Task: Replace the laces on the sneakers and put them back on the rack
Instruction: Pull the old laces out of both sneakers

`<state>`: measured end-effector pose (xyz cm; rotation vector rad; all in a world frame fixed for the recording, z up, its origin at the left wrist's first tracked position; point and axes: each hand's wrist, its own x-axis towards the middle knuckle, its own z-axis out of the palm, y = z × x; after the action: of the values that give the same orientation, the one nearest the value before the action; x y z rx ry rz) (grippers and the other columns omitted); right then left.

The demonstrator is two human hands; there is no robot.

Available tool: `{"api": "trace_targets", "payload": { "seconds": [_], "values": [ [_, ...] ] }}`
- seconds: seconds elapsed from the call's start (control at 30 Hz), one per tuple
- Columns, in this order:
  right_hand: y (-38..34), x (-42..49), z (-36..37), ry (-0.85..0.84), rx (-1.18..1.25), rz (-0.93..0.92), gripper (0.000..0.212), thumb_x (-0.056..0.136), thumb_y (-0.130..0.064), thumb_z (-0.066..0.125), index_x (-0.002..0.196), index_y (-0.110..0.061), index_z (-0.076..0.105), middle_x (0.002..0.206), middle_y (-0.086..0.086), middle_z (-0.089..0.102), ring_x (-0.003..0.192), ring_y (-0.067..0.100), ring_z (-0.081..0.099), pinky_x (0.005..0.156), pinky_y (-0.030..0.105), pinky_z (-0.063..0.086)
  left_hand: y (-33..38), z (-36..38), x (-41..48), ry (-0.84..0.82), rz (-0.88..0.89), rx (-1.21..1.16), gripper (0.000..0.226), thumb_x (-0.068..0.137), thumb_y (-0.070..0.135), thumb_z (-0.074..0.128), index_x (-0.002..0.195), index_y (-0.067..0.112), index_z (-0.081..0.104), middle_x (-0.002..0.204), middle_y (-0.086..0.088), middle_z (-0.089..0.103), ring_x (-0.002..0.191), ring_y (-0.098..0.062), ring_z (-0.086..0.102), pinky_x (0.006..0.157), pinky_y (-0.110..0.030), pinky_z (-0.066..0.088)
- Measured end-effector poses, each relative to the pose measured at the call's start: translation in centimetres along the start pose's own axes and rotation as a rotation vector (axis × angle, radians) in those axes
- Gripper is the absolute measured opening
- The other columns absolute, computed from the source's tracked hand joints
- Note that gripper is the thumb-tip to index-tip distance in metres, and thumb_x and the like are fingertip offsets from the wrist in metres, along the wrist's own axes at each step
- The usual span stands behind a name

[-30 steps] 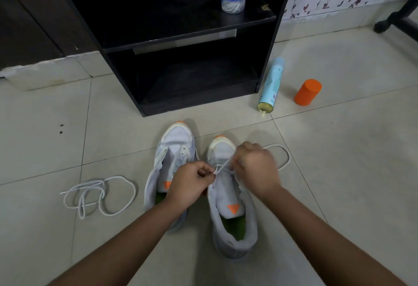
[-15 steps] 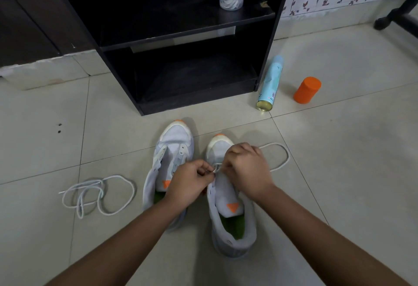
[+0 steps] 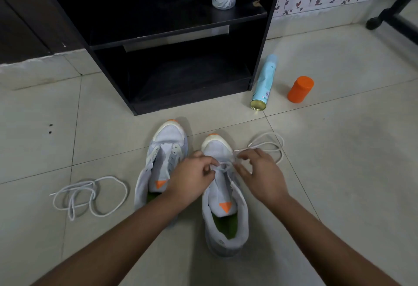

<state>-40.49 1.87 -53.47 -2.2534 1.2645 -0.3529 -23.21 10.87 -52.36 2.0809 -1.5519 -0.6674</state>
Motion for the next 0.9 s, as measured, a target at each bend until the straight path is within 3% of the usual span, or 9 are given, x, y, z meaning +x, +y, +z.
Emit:
{"api": "trace_targets", "payload": {
  "seconds": [0.17,0.27,0.4,0.5,0.57,0.63,0.73,0.83,0.9],
  "values": [
    [0.2,-0.2,1.3,-0.123,-0.115,-0.082,0.032,0.090,-0.023,0.054,0.122,-0.021,0.060,0.124,0.000,0.058,0.110,0.026,0.051,0.087,0.035,0.045,1.5,0.5,1.7,-0.086,0.007,0.147,0.025,0.089,0.020,0.054,0.107,0.027,0.069,0.093,0.005,0.051,0.089,-0.018,0.059,0.072,-0.027,0.044],
    [0.5,0.5,0.9,-0.129,-0.293,-0.128,0.021,0.083,-0.027,0.060,0.100,-0.017,0.066,0.106,0.004,0.064,0.103,0.030,0.054,0.081,0.037,0.043,1.6,0.9,1.9,-0.090,0.004,0.177,0.025,0.090,0.021,0.054,0.108,0.026,0.070,0.101,0.001,0.057,0.091,-0.019,0.059,0.074,-0.028,0.046],
    [-0.6,-0.3,-1.6,-0.087,-0.163,-0.209,0.022,0.075,-0.045,0.051,0.071,-0.024,0.058,0.070,-0.006,0.061,0.071,0.018,0.056,0.062,0.028,0.039,1.3,1.1,2.1,-0.077,-0.008,0.130,0.023,0.089,0.019,0.057,0.104,0.026,0.072,0.098,0.000,0.057,0.090,-0.018,0.059,0.072,-0.027,0.044],
    [-1.8,-2.1,-3.2,-0.282,-0.060,-0.284,0.038,0.086,-0.055,0.038,0.056,-0.030,0.041,0.056,-0.009,0.046,0.054,0.008,0.045,0.049,0.018,0.027,1.0,1.2,2.2,-0.070,-0.013,0.099,0.017,0.088,0.019,0.060,0.100,0.023,0.072,0.095,0.000,0.056,0.088,-0.017,0.059,0.073,-0.028,0.044],
    [-2.0,-2.7,-3.6,-0.298,-0.147,-0.318,0.051,0.089,-0.060,0.028,0.054,-0.025,0.038,0.057,-0.004,0.046,0.053,0.011,0.043,0.046,0.020,0.022,1.0,1.3,2.2,-0.062,-0.014,0.103,0.015,0.089,0.022,0.060,0.098,0.021,0.072,0.092,0.000,0.055,0.085,-0.018,0.059,0.070,-0.029,0.043],
    [-1.6,-2.5,-3.6,-0.331,-0.204,-0.231,0.056,0.092,-0.058,0.036,0.052,-0.019,0.038,0.059,0.002,0.049,0.055,0.014,0.044,0.047,0.025,0.024,1.0,1.4,2.2,-0.062,-0.014,0.125,0.018,0.090,0.027,0.059,0.097,0.019,0.073,0.089,0.000,0.053,0.083,-0.019,0.058,0.068,-0.030,0.043],
    [-1.7,-2.0,-3.3,-0.286,-0.189,-0.049,0.047,0.085,-0.058,0.055,0.056,-0.022,0.045,0.061,-0.002,0.052,0.059,0.012,0.047,0.050,0.024,0.030,1.2,1.2,2.3,-0.096,0.003,0.144,0.019,0.090,0.032,0.060,0.100,0.024,0.074,0.091,-0.001,0.055,0.086,-0.019,0.059,0.071,-0.033,0.048],
    [-2.3,-1.5,-2.5,-0.279,-0.044,0.020,0.023,0.074,-0.047,0.069,0.083,-0.032,0.053,0.081,-0.011,0.061,0.073,0.007,0.055,0.058,0.019,0.040,1.3,1.0,2.4,-0.114,0.001,0.131,0.017,0.088,0.030,0.063,0.098,0.023,0.075,0.091,-0.001,0.056,0.084,-0.018,0.059,0.071,-0.034,0.049],
    [-2.6,-1.3,-1.9,-0.410,-0.013,0.061,0.044,0.067,-0.040,0.073,0.103,-0.032,0.049,0.092,-0.011,0.062,0.081,0.012,0.059,0.066,0.028,0.048,1.3,1.0,2.4,-0.096,0.005,0.119,0.013,0.088,0.025,0.062,0.095,0.019,0.073,0.091,0.000,0.054,0.082,-0.018,0.059,0.070,-0.033,0.048]
  ]
}}
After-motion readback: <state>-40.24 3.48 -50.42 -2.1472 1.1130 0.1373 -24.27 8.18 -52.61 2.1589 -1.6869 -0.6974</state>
